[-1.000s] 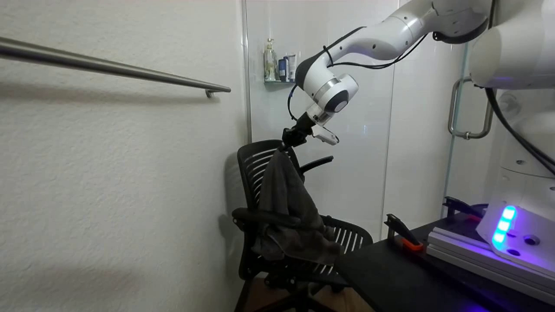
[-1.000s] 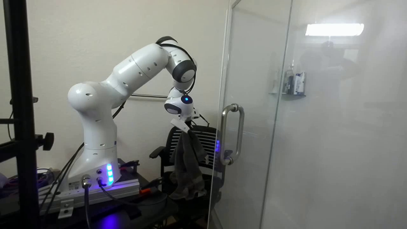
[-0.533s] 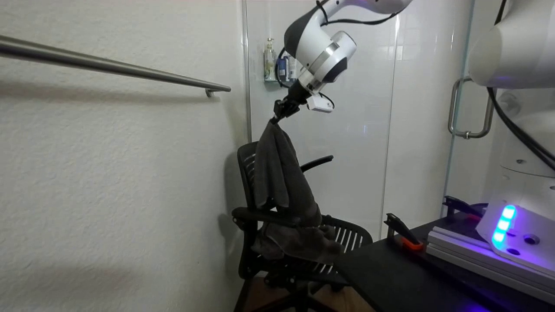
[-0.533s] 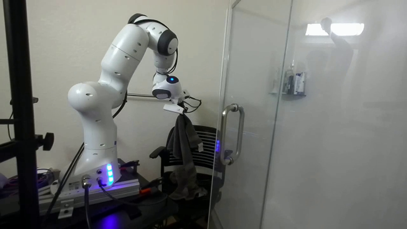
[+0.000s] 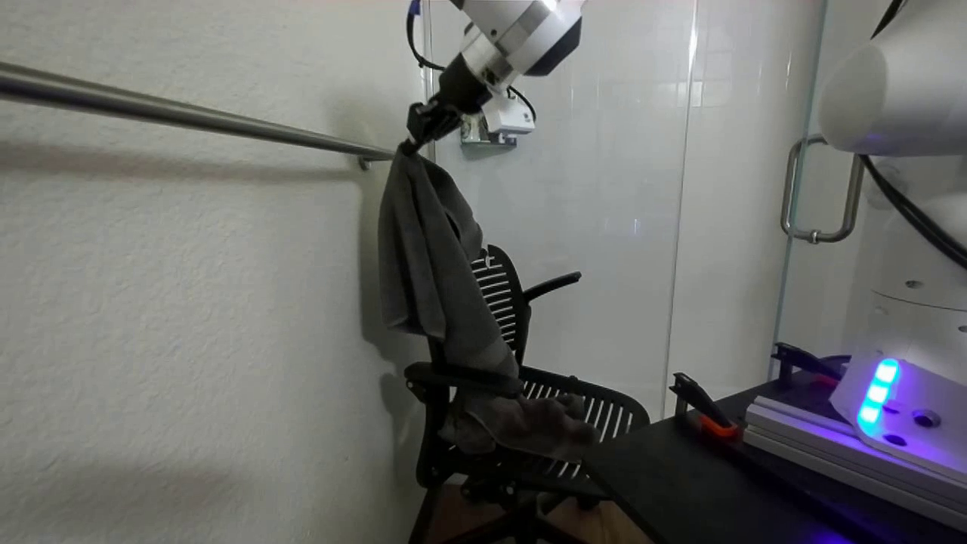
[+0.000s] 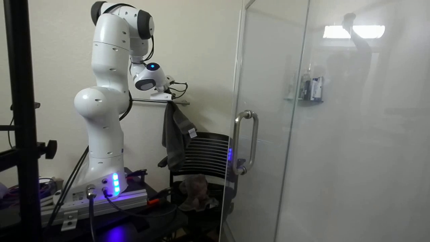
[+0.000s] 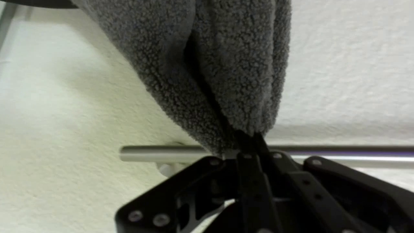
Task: Remove the towels from the black chair and put them on the floor
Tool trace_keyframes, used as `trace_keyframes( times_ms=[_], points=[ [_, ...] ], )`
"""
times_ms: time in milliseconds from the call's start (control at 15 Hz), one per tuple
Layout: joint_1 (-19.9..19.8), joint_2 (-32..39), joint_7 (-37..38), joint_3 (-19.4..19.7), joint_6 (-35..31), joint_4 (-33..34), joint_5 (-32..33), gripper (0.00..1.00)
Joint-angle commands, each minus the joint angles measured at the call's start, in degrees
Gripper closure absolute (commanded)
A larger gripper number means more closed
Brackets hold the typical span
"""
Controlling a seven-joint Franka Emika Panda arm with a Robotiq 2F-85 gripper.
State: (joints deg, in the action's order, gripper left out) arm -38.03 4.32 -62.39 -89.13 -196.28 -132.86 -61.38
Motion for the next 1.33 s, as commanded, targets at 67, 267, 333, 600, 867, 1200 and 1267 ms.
trace_keyframes(
  times_ms=[67,267,333,600,867,1200,1267],
  points=[
    [3.2,-10.8,6.5,-4.6,7.9,6.3,-10.7,0.99],
    [7.1,-22.1,20.9,-1.0,19.5,7.2,-16.2,0.99],
    [8.9,-24.9,24.9,1.6,22.0,6.2,-16.9,0.99],
    [14.9,-38.6,43.4,15.4,35.3,-0.7,-10.5,0.99],
    [18.6,-47.7,60.4,23.7,50.8,-6.3,-0.1,0.59],
    [30.2,-52.7,80.8,38.6,62.8,-14.3,19.2,0.23],
    [32.6,-54.6,83.0,42.1,63.6,-17.6,22.6,0.15]
  ],
)
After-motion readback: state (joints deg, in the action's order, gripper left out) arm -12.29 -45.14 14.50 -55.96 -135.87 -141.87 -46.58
